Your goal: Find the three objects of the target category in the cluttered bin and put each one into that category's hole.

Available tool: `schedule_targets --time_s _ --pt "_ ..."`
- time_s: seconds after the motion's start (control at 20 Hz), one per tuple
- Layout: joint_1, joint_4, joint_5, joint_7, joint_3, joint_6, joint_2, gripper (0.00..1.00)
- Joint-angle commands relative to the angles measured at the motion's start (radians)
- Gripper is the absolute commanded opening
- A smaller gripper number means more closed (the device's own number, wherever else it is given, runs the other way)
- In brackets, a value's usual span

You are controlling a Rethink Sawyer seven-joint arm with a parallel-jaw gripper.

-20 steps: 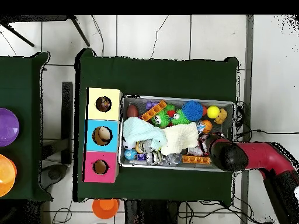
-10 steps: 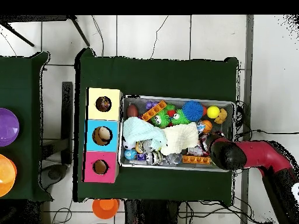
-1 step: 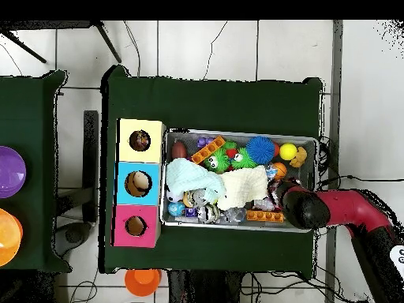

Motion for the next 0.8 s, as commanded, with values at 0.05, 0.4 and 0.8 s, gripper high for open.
schedule_targets --time_s 0.05,0.4,0.8 --pt "0.030 -0.049 -0.035 -0.260 -0.041 0.101 0.053 1.00" --pt "0.068 -0.084 -0.042 -0.242 -0.096 0.161 0.079 1.00" --pt "0.143 -0.153 -0.084 -0.216 -0.164 0.194 0.099 1.00"
